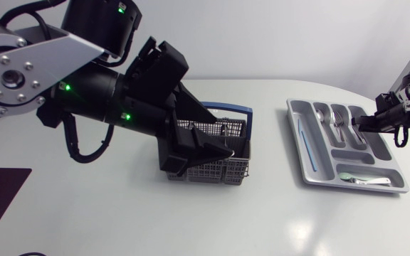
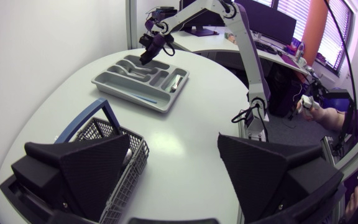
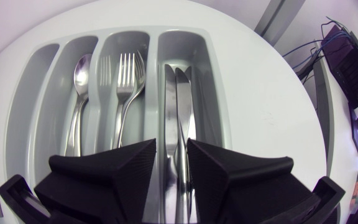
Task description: Sort the cutlery from the basket into the organizer compartments.
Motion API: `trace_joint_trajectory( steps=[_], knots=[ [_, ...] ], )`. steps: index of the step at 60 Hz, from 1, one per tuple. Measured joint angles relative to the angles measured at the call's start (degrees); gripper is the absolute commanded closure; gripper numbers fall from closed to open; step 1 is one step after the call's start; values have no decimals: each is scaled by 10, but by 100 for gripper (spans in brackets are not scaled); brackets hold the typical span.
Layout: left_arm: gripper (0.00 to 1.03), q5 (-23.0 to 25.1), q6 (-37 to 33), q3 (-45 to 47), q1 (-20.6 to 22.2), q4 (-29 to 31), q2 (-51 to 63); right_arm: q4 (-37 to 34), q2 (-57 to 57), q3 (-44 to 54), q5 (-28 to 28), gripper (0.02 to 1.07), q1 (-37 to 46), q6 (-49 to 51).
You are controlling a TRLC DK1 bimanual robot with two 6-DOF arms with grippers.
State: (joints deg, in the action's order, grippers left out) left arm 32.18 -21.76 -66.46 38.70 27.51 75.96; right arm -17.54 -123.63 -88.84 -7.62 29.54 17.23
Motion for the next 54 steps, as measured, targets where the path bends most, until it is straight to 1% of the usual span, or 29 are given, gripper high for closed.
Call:
trace_joint_trajectory(
  steps=[3, 6, 11, 18, 24, 35, 41, 45, 54],
  knots=[
    [6, -3, -7, 5, 0, 0, -3, 3, 21, 24, 0, 52, -2, -3],
    [6, -8, -12, 11, 0, 0, -6, 12, 52, 55, -1, 48, -6, -6],
    [6, -13, -24, 21, 0, -1, -7, 14, 118, 101, -18, 46, -16, -17],
    [6, -29, -38, 44, 0, -9, -9, 12, 223, 160, -47, 46, -40, -36],
    [6, -40, -45, 60, -1, -23, -12, 6, 288, 199, -67, 46, -64, -53],
    [6, -42, -60, 85, -19, -32, -13, -48, 357, 249, -127, 46, -117, -95],
    [6, -43, -69, 95, -25, -39, -15, -75, 386, 274, -139, 46, -149, -116],
    [6, -47, -73, 104, -27, -46, -16, -93, 405, 284, -158, 46, -171, -131],
    [5, -58, -83, 125, -31, -69, -17, -109, 446, 301, -186, 46, -215, -174]
  ],
)
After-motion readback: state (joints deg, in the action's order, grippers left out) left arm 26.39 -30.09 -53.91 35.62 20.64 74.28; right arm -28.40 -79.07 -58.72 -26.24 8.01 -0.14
